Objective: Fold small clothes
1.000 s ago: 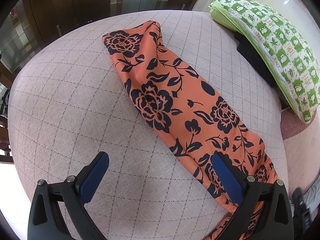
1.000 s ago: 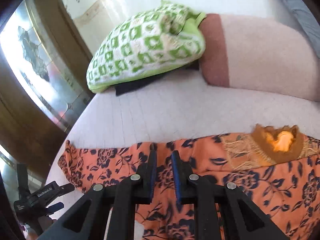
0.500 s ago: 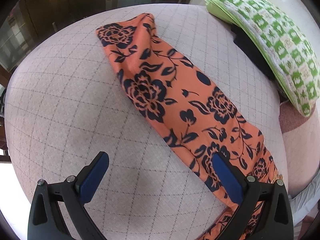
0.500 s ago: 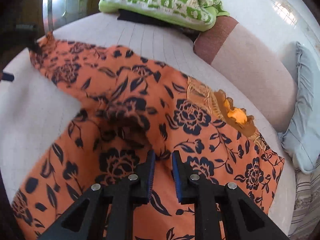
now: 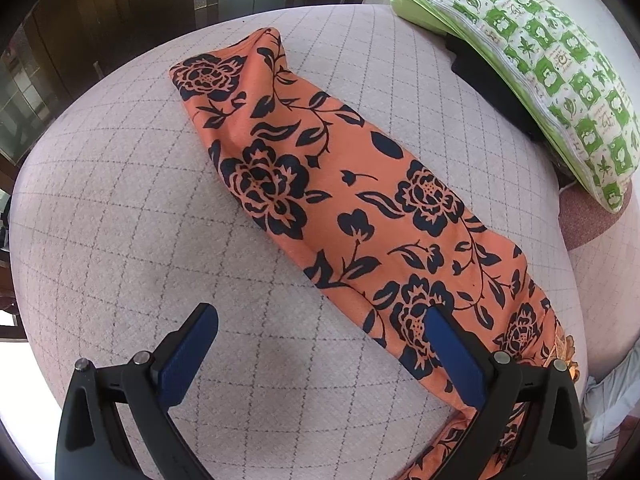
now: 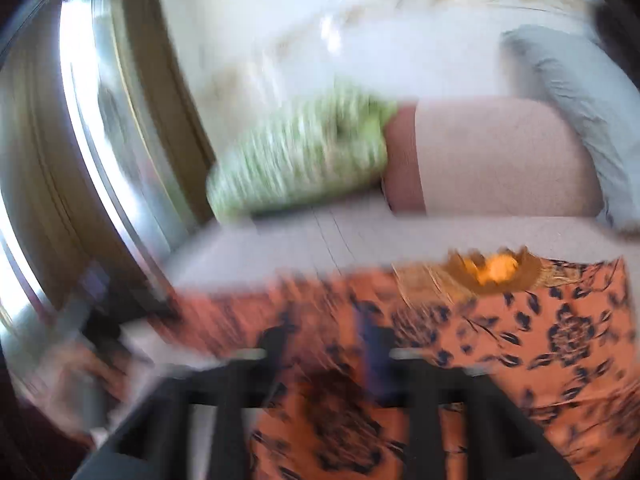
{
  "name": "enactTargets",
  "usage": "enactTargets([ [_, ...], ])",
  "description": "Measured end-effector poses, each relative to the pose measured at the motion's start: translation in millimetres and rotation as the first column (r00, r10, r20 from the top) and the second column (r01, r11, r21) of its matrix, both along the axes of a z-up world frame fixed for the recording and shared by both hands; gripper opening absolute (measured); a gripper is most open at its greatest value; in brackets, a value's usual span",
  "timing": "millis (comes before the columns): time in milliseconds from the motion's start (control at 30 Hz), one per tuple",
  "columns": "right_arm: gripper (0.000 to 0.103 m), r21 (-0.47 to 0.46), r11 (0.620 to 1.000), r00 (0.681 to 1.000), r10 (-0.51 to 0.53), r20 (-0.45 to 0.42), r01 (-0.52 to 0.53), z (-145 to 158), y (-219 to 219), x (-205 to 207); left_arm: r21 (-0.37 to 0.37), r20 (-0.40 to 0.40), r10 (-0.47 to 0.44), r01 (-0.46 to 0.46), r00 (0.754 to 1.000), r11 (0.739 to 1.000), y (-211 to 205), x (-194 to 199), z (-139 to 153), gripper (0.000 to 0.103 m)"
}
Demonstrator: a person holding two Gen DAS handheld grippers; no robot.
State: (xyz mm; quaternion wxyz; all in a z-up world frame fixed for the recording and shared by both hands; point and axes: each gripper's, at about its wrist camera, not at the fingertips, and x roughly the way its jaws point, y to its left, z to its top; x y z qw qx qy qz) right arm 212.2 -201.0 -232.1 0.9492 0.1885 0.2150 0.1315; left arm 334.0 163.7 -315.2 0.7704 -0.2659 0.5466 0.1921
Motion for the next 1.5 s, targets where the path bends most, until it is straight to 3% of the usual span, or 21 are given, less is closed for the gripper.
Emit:
enactTargets([
  [67, 0.103, -0.092, 0.996, 0.994, -0.003, -0.106, -0.007, -8.7, 2.9, 15.8, 0.001, -0.005, -0.017, 0.017, 1.0, 1.0, -5.9, 0.5, -1.0, 0.103],
  [167, 0.102, -0.237, 0.968, 0.959, 0.009, -0.284, -0.079, -28.3, 18.8, 40.9, 0.008, -0.006, -0.04, 0.04, 0.999, 0.999, -15.6, 2.1, -2.3, 0.103],
  [233, 0.1, -0.381, 0.915, 0.951, 0.009, -0.31, -0.133, -35.5, 37.1, 48.5, 0.01, -0.008, -0.048, 0.048, 0.999, 0.999, -18.2, 3.7, -2.7, 0.103],
  [300, 0.1, -0.468, 0.864, 0.955, 0.051, -0.292, -0.189, -38.7, 53.1, 52.3, 0.005, -0.009, -0.041, 0.041, 0.999, 0.999, -18.5, 5.2, -4.4, 0.103],
  [400, 0.099, -0.632, 0.734, 0.949, 0.056, -0.309, -0.249, -53.3, 80.0, 69.4, -0.007, -0.01, -0.03, 0.03, 0.999, 1.0, -15.2, 5.6, -6.1, 0.103],
  [500, 0.087, -0.713, 0.628, 0.937, 0.076, -0.342, -0.311, -71.2, 98.4, 85.6, -0.022, -0.01, -0.023, 0.023, 1.0, 0.999, -10.6, 5.6, -7.0, 0.103],
  [567, 0.078, -0.745, 0.578, 0.931, 0.075, -0.357, -0.332, -79.2, 107.1, 94.2, -0.03, -0.01, -0.018, 0.018, 1.0, 0.999, -4.5, 3.1, -6.0, 0.103],
  [600, 0.059, -0.747, 0.567, 0.928, 0.085, -0.364, -0.345, -81.5, 110.3, 98.0, -0.034, -0.01, -0.014, 0.013, 1.0, 0.999, -2.0, 2.5, -6.0, 0.103],
  [633, 0.031, -0.72, 0.592, 0.919, 0.101, -0.38, -0.363, -80.8, 110.8, 103.5, -0.039, -0.009, -0.01, 0.01, 1.0, 0.999, 1.6, 0.0, -4.3, 0.103],
  [667, 0.024, -0.654, 0.665, 0.914, 0.113, -0.39, -0.361, -74.6, 106.3, 109.2, -0.046, -0.009, -0.006, 0.005, 1.0, 0.999, 3.8, -0.8, -4.4, 0.103],
  [700, 0.022, -0.588, 0.737, 0.92, 0.12, -0.372, -0.334, -68.1, 98.4, 112.7, -0.052, -0.008, -0.005, 0.004, 1.0, 0.999, 6.5, -2.6, -3.2, 0.103],
  [767, 0.022, -0.477, 0.845, 0.949, 0.102, -0.298, -0.241, -50.1, 81.4, 112.2, -0.058, -0.006, -0.001, 0.0, 1.0, 0.998, 10.0, -3.7, -2.9, 0.103],
  [867, 0.022, -0.219, 0.97, 0.968, 0.047, -0.247, -0.103, -39.8, 47.8, 106.2, -0.054, -0.003, 0.001, -0.002, 1.0, 0.999, 11.1, -4.7, -2.6, 0.103],
  [900, 0.025, -0.187, 0.979, 0.964, 0.023, -0.264, -0.075, -43.2, 44.8, 105.4, -0.057, -0.003, -0.002, 0.002, 1.0, 0.998, 10.8, -5.1, -2.5, 0.103],
  [967, 0.029, -0.234, 0.964, 0.939, 0.039, -0.343, -0.125, -59.0, 59.9, 112.0, -0.056, -0.006, -0.013, 0.013, 1.0, 0.998, 8.8, -5.9, -2.3, 0.103],
  [1100, 0.032, -0.347, 0.866, 0.826, 0.123, -0.55, -0.36, -105.5, 112.6, 121.5, -0.047, -0.008, -0.031, 0.031, 0.999, 0.998, 7.4, -6.0, -1.0, 0.103],
  [1167, 0.037, -0.412, 0.834, 0.852, 0.125, -0.508, -0.367, -101.4, 120.5, 114.7, -0.042, -0.012, -0.019, 0.019, 1.0, 0.999, 10.3, -5.6, -1.0, 0.103],
  [1233, 0.069, -0.358, 0.845, 0.83, 0.165, -0.532, -0.397, -98.8, 116.7, 114.3, -0.055, -0.017, 0.017, -0.018, 1.0, 0.998, 22.1, -6.7, -3.5, 0.103],
  [1333, 0.07, -0.351, 0.838, 0.83, 0.195, -0.523, -0.418, -90.1, 109.0, 105.9, -0.093, -0.025, 0.056, -0.058, 0.998, 0.994, 41.1, -9.3, -7.3, 0.103],
  [1400, 0.07, -0.299, 0.864, 0.836, 0.218, -0.503, -0.405, -80.3, 100.8, 93.6, -0.12, -0.035, 0.078, -0.082, 0.996, 0.989, 56.9, -11.1, -11.0, 0.103],
  [1500, 0.07, -0.197, 0.92, 0.878, 0.236, -0.416, -0.34, -67.6, 78.5, 73.2, -0.154, -0.052, 0.146, -0.153, 0.988, 0.976, 87.7, -18.5, -19.4, 0.103],
])
